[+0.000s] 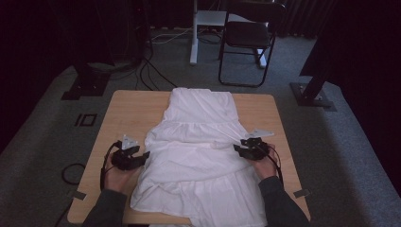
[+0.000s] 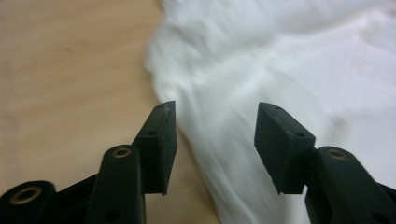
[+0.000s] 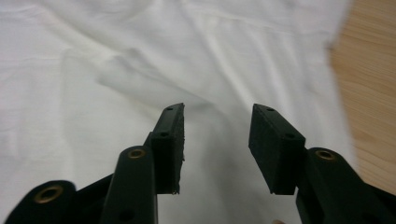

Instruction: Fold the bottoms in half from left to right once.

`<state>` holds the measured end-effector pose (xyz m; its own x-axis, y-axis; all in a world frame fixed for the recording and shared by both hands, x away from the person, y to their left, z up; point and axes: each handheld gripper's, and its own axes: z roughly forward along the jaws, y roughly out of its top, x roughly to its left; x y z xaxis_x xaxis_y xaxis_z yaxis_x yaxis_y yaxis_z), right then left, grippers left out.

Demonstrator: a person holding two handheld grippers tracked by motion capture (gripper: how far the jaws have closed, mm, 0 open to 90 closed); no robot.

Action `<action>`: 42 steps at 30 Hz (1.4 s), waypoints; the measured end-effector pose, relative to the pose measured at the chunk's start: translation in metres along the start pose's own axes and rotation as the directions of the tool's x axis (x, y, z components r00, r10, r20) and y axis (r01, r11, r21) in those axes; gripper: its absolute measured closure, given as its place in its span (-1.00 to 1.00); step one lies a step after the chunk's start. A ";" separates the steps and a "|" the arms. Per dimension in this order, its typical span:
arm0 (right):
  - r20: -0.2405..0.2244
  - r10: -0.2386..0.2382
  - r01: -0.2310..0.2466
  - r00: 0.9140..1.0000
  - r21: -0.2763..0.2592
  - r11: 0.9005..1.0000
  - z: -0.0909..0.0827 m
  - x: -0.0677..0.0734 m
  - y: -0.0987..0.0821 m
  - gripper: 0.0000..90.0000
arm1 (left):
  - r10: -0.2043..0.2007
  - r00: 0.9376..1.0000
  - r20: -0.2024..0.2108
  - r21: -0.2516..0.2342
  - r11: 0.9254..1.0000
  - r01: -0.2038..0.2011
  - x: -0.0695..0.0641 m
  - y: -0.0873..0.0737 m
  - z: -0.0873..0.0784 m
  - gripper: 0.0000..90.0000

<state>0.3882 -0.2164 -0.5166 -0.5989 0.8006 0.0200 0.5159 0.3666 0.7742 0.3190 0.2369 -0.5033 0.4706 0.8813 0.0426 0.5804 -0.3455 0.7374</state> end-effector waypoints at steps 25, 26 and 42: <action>-0.065 -0.011 0.000 0.998 -0.157 0.988 -0.113 -0.011 -0.072 1.00 | -0.032 0.997 0.069 -0.045 0.998 0.035 -0.021 -0.078 -0.055 0.93; -0.072 -0.016 0.003 0.997 -0.169 0.986 -0.120 -0.009 -0.077 1.00 | -0.023 0.997 0.075 -0.060 0.998 0.028 -0.020 -0.076 -0.060 0.92; -0.047 0.029 -0.033 0.998 -0.102 0.994 -0.136 -0.005 -0.132 0.05 | 0.072 0.982 0.176 -0.079 0.995 -0.059 -0.035 -0.079 -0.061 0.03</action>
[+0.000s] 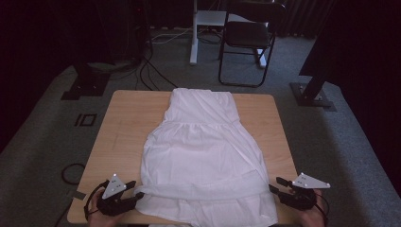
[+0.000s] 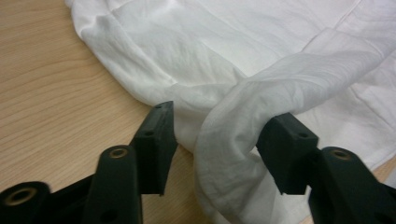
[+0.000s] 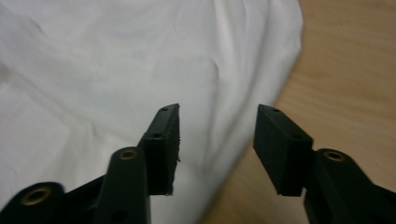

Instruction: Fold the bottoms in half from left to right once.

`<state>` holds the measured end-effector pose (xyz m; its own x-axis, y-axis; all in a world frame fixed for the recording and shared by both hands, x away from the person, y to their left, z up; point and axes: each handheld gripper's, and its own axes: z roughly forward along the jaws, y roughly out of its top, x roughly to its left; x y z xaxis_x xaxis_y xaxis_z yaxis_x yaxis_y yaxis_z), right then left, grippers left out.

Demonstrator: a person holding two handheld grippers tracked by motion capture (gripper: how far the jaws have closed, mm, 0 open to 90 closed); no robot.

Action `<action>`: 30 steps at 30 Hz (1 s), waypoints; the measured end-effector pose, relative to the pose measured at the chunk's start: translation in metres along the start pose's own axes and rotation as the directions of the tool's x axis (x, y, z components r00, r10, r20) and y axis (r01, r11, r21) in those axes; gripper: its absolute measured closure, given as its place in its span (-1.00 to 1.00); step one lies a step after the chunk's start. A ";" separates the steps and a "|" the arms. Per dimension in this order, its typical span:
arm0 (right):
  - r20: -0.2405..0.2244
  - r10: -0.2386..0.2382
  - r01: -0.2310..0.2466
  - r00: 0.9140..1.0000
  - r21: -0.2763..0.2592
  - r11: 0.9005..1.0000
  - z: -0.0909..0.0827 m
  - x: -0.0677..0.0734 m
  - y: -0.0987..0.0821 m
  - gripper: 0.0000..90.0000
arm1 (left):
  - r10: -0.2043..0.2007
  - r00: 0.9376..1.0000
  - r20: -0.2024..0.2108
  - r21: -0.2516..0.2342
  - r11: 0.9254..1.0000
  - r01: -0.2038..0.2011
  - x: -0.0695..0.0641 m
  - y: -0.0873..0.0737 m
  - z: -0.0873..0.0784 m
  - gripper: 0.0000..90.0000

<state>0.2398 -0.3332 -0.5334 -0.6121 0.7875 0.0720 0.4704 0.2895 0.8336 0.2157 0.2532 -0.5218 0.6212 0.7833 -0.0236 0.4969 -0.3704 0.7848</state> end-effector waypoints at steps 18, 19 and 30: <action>-0.118 0.047 -0.035 0.992 0.100 0.994 0.064 -0.001 0.029 0.94 | -0.143 0.979 0.144 0.057 0.989 0.136 0.011 -0.005 0.013 0.77; -0.123 0.045 -0.034 0.991 0.087 0.996 0.058 0.000 0.029 0.96 | -0.135 0.977 0.166 0.040 0.991 0.130 0.010 -0.006 0.012 0.87; -0.213 -0.028 0.014 0.977 -0.068 0.998 -0.046 -0.004 -0.013 0.92 | -0.081 0.950 0.301 -0.004 0.996 0.086 0.004 -0.009 -0.011 0.46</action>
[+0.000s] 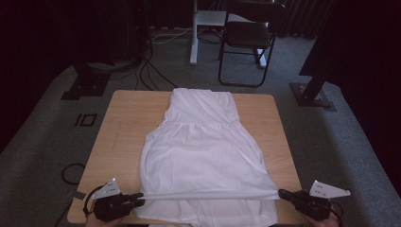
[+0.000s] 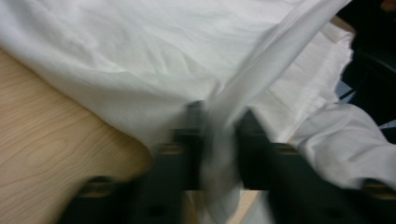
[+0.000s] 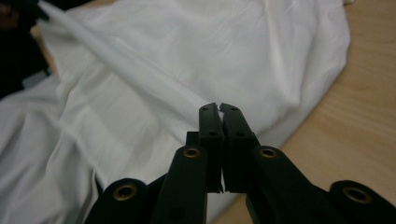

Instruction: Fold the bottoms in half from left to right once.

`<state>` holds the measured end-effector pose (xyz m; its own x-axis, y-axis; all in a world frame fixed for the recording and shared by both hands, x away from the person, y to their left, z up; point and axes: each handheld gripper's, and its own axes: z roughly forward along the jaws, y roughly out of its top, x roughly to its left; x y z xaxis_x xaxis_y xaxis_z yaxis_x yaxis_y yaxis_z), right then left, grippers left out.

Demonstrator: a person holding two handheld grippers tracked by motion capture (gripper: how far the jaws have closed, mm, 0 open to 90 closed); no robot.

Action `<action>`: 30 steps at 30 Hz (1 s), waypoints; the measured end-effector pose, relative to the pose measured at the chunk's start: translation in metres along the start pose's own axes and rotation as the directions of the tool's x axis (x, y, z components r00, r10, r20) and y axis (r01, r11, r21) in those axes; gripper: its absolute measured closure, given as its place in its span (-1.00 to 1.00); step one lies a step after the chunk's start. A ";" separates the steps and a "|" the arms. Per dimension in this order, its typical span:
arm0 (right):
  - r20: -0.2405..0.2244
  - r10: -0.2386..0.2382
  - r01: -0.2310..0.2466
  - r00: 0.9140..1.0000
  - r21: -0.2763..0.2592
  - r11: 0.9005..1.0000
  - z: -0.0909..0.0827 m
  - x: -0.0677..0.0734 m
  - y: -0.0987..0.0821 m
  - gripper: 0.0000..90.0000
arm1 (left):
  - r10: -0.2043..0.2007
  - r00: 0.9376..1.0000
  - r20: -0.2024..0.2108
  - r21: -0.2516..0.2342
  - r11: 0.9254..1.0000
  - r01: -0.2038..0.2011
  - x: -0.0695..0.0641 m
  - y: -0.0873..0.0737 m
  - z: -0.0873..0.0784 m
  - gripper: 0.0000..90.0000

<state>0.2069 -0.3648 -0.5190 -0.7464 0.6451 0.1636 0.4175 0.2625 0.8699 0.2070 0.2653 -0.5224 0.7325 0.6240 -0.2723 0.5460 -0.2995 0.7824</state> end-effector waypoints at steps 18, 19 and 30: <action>0.196 0.071 -0.076 0.978 0.015 0.997 0.076 -0.047 0.041 0.34 | -0.017 0.938 -0.345 -0.071 0.997 -0.008 0.047 0.067 0.025 -0.21; 0.206 0.066 -0.072 0.976 0.020 0.997 0.086 -0.052 0.048 0.34 | -0.020 0.930 -0.367 -0.069 0.998 -0.006 0.056 0.075 0.032 -0.21; 0.214 0.114 -0.133 0.970 0.077 0.988 0.191 -0.111 0.122 0.15 | -0.151 0.889 -0.433 -0.012 0.987 0.161 0.134 0.103 0.094 -0.24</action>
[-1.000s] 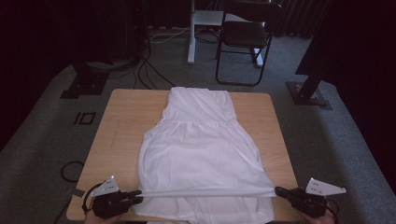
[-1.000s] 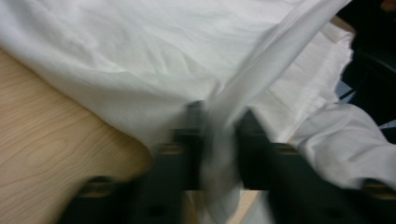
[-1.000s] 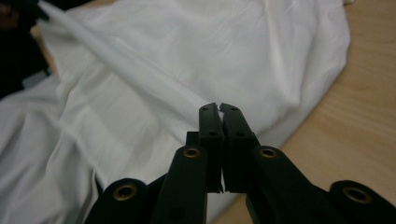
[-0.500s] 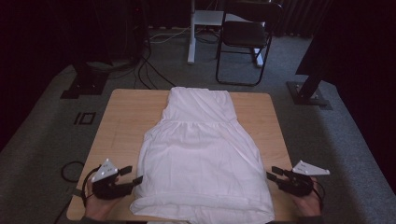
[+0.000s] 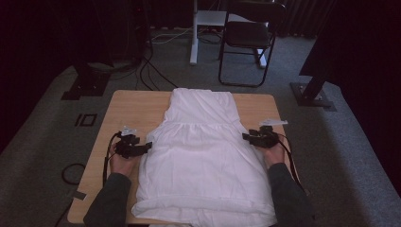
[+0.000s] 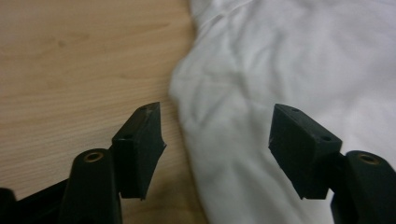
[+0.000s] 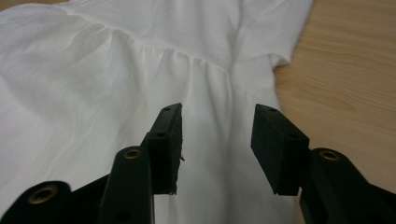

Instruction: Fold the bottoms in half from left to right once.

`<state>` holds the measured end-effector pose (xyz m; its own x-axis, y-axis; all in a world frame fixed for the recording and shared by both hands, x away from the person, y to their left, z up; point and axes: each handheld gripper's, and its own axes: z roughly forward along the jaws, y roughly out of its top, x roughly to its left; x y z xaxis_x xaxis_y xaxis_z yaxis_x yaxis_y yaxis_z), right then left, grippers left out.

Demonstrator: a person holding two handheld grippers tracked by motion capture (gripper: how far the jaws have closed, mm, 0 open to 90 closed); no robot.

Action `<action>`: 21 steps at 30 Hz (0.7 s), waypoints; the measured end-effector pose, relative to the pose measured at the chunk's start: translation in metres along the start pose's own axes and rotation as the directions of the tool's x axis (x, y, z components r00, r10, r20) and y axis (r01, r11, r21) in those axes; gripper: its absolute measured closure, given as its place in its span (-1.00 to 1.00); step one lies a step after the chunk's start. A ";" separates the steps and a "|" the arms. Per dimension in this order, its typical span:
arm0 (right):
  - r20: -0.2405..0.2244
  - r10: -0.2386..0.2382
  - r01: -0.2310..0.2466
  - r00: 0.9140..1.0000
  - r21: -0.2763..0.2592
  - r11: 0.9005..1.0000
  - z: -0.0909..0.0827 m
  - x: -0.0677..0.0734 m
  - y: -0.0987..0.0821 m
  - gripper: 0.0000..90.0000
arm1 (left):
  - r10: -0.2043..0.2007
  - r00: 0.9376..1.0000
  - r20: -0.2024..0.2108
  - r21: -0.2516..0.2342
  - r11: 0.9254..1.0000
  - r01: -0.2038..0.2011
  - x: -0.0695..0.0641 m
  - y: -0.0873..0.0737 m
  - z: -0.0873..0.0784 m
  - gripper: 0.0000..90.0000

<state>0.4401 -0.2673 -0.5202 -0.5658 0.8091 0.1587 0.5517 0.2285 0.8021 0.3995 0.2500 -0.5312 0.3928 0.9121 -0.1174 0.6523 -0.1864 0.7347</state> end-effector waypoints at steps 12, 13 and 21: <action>-0.007 0.105 -0.102 0.994 0.161 0.982 0.067 -0.001 0.017 0.71 | -0.036 0.997 0.063 0.062 0.998 0.032 0.001 0.003 0.025 0.87; 0.017 0.078 -0.080 0.997 0.172 0.982 0.065 0.000 0.017 0.92 | -0.020 0.997 0.073 0.051 0.999 0.017 0.000 0.003 0.022 0.97; 0.192 0.021 0.005 0.981 -0.135 0.991 -0.012 0.004 0.036 0.98 | 0.054 0.994 0.091 -0.100 0.994 -0.045 -0.022 0.006 -0.036 0.94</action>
<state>0.4504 -0.2624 -0.4836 -0.4259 0.9027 0.0619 0.4607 0.1574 0.8735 0.3711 0.2418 -0.5000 0.4852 0.8635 -0.1377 0.5656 -0.1899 0.8025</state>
